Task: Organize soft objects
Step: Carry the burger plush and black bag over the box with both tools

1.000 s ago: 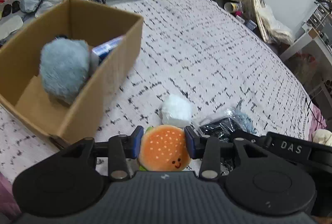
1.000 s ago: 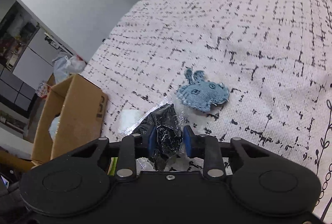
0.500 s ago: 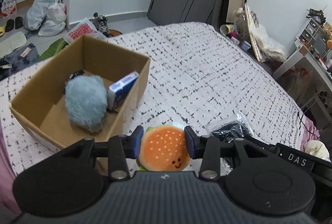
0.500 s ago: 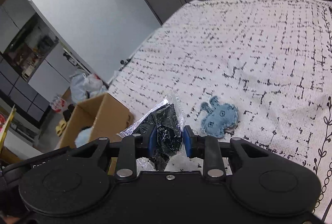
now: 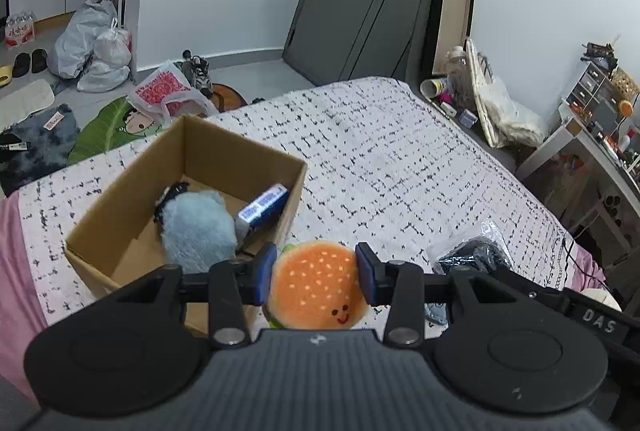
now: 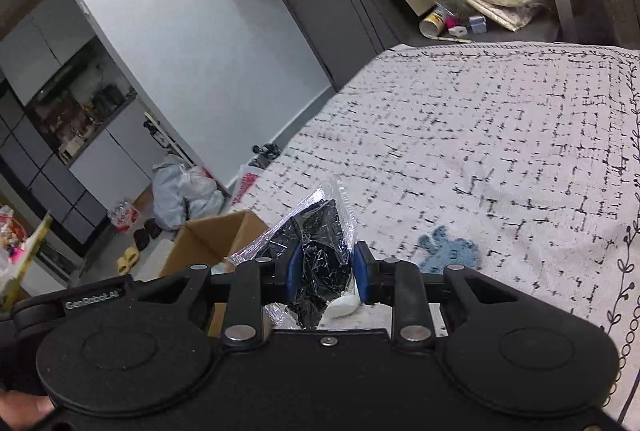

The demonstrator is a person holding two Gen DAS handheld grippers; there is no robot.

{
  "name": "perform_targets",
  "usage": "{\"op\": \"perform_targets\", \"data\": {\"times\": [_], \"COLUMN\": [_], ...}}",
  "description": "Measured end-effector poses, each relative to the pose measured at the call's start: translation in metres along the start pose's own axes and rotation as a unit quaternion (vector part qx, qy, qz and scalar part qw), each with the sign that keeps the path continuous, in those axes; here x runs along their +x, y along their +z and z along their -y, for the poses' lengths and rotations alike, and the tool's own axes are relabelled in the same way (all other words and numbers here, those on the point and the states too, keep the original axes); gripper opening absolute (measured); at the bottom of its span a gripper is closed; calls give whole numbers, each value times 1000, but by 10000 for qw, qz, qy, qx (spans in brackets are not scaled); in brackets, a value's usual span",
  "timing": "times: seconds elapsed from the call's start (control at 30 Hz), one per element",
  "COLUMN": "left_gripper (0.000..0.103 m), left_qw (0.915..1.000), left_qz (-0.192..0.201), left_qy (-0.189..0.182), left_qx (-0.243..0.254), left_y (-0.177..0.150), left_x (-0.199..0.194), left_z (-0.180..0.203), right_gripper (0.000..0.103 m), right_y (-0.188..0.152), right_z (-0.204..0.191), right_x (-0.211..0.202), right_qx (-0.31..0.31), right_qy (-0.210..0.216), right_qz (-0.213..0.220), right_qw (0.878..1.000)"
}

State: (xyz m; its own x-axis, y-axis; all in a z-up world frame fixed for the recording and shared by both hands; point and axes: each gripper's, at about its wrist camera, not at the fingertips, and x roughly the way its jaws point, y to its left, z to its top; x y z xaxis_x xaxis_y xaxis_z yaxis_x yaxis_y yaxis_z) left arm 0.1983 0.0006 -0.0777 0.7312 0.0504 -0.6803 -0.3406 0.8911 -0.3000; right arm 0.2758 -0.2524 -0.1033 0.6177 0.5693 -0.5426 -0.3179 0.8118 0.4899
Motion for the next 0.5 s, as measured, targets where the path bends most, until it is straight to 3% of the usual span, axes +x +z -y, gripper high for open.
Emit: {"op": "perform_targets", "data": {"times": [0.2,0.5], "left_gripper": [41,41], "left_qw": [10000,9998], "left_qz": [62,100], "left_qy": [-54,-137], "left_qx": [-58,-98], "left_y": [9,20], "left_x": [-10,-17], "left_z": [-12,-32], "right_gripper": [27,27], "right_y": [5,1], "right_z": [-26,-50], "right_x": [-10,-7], "right_qx": [-77,-184], "right_qy": [260,255], "right_qz": [133,206], "right_qw": [9995,9993]}}
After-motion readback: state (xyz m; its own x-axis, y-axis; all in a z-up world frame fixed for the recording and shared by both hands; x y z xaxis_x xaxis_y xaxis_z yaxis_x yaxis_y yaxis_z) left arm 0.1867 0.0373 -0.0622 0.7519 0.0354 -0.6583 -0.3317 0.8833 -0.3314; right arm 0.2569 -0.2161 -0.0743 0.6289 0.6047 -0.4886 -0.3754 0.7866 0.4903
